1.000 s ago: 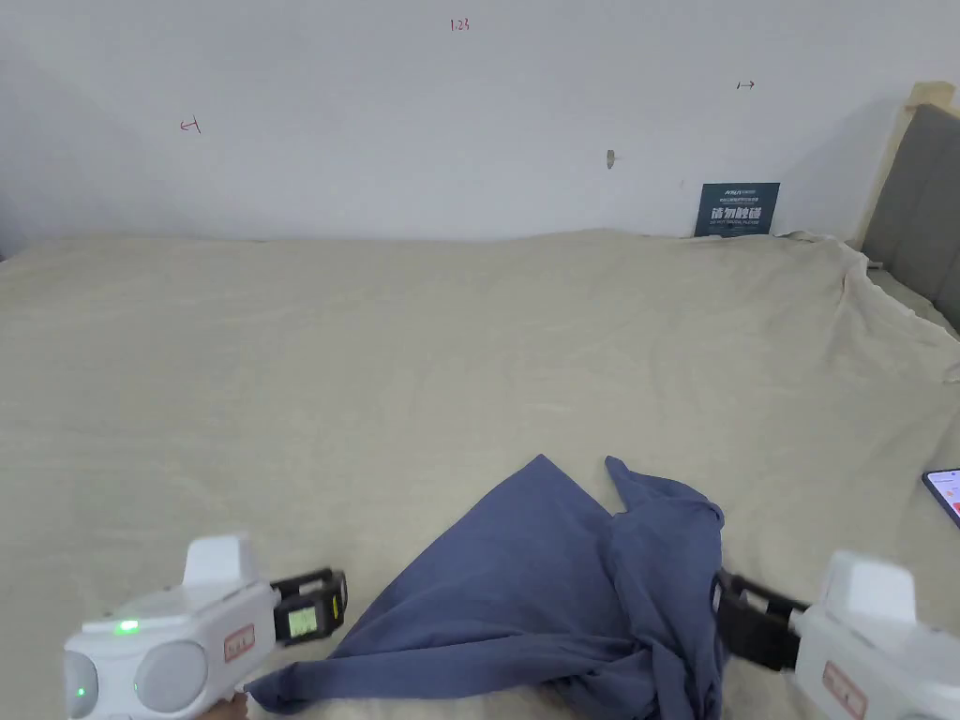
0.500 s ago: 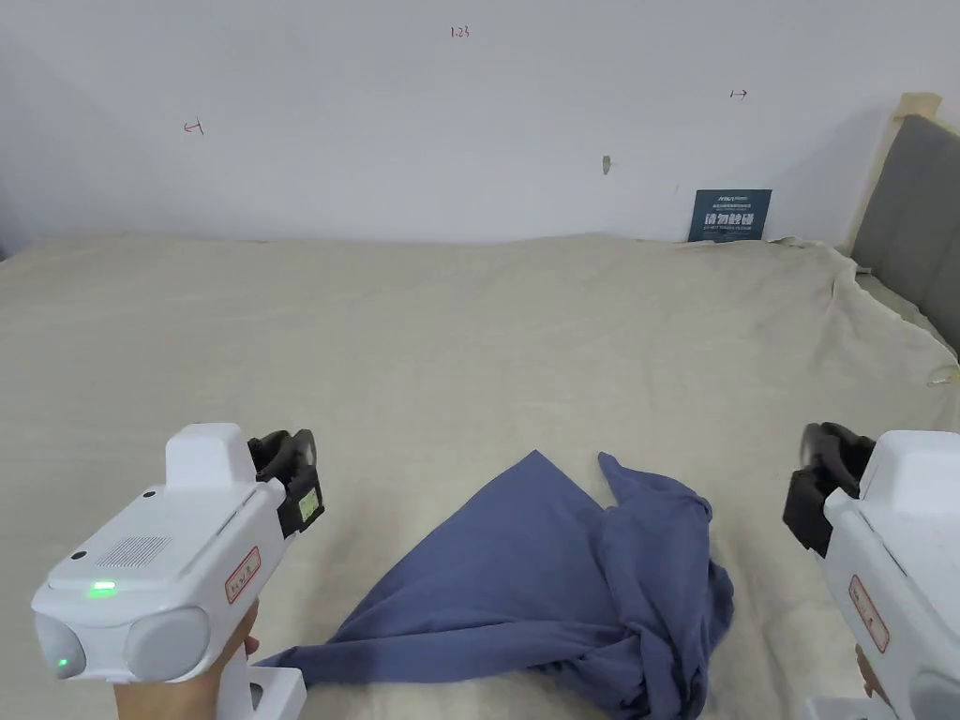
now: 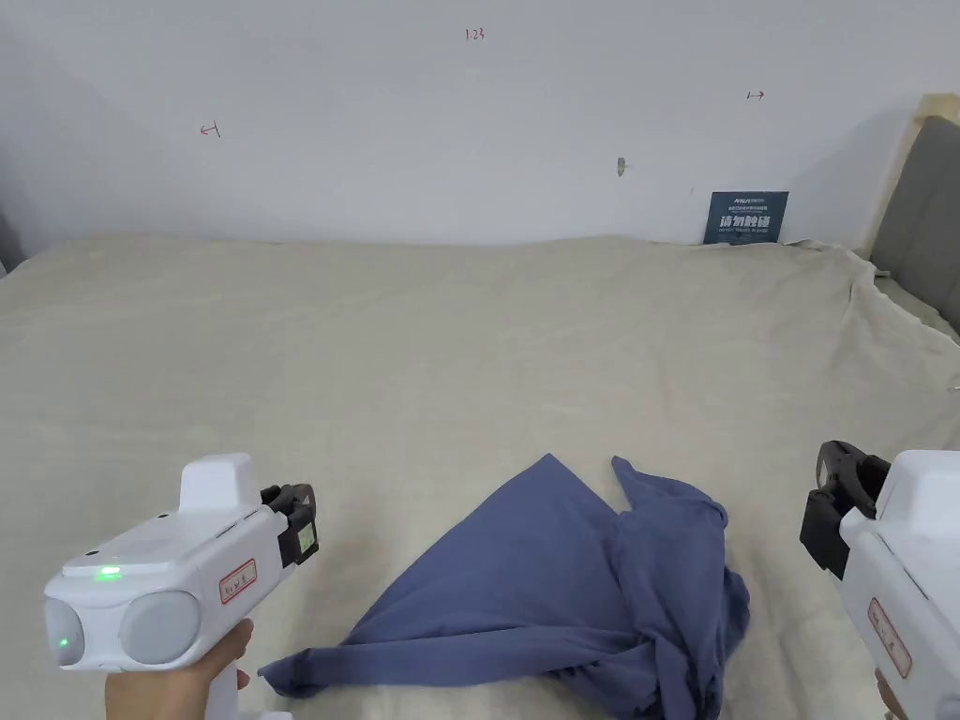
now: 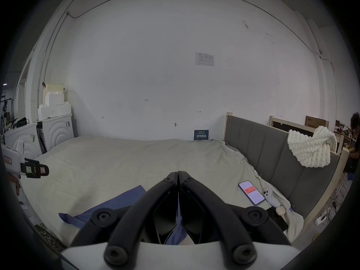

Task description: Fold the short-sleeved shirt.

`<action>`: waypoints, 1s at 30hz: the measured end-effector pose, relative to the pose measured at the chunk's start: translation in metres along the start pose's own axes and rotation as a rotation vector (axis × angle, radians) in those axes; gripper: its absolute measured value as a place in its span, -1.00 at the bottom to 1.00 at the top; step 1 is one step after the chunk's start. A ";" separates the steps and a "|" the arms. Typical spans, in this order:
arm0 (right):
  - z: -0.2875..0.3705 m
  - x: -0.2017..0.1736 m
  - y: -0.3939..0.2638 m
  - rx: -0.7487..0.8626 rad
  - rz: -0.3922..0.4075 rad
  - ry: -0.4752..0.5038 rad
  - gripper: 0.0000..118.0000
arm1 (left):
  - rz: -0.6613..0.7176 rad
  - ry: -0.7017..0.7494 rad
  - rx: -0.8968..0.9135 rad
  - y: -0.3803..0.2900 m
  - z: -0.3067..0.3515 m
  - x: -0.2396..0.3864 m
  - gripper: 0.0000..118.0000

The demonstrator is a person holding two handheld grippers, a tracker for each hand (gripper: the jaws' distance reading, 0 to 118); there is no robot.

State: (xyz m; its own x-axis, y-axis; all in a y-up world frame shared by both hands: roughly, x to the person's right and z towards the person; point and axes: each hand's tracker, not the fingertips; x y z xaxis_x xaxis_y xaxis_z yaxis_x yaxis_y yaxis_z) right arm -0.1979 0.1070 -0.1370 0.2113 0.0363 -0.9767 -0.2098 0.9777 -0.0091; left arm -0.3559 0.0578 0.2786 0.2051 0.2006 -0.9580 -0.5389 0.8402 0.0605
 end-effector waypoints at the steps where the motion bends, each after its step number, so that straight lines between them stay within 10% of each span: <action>1: -0.001 0.001 0.000 -0.003 0.000 0.001 -1.00 | 0.028 0.003 -0.024 -0.002 -0.006 -0.006 -1.00; 5: -0.006 0.003 -0.003 -0.017 -0.004 0.002 -1.00 | 0.104 0.032 -0.176 -0.012 -0.029 -0.021 -0.78; 9: -0.014 0.004 -0.008 -0.041 -0.009 0.003 -1.00 | 0.138 0.083 -0.317 -0.037 -0.063 -0.039 0.45; 11: -0.019 0.003 -0.011 -0.051 -0.010 0.001 -1.00 | 0.141 0.120 -0.364 -0.046 -0.073 -0.035 0.72; 23: -0.038 0.008 -0.030 -0.131 -0.020 0.009 -1.00 | -0.010 0.200 -0.554 -0.108 -0.126 -0.029 0.34; 26: -0.040 0.008 -0.033 -0.143 -0.032 0.013 -1.00 | -0.018 0.167 -0.545 -0.108 -0.122 -0.018 -0.11; 28: -0.042 0.008 -0.036 -0.153 -0.026 0.016 -1.00 | 0.018 0.061 -0.549 -0.103 -0.121 -0.012 -0.75; 30: -0.047 0.008 -0.038 -0.167 -0.025 0.022 -1.00 | 0.008 0.070 -0.556 -0.103 -0.125 -0.014 -0.77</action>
State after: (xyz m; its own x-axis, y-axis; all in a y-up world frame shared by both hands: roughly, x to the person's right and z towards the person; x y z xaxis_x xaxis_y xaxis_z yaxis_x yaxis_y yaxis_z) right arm -0.2328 0.0609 -0.1541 0.1979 0.0059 -0.9802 -0.3613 0.9300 -0.0673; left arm -0.4050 -0.0946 0.2507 0.1548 0.1555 -0.9756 -0.8938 0.4428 -0.0712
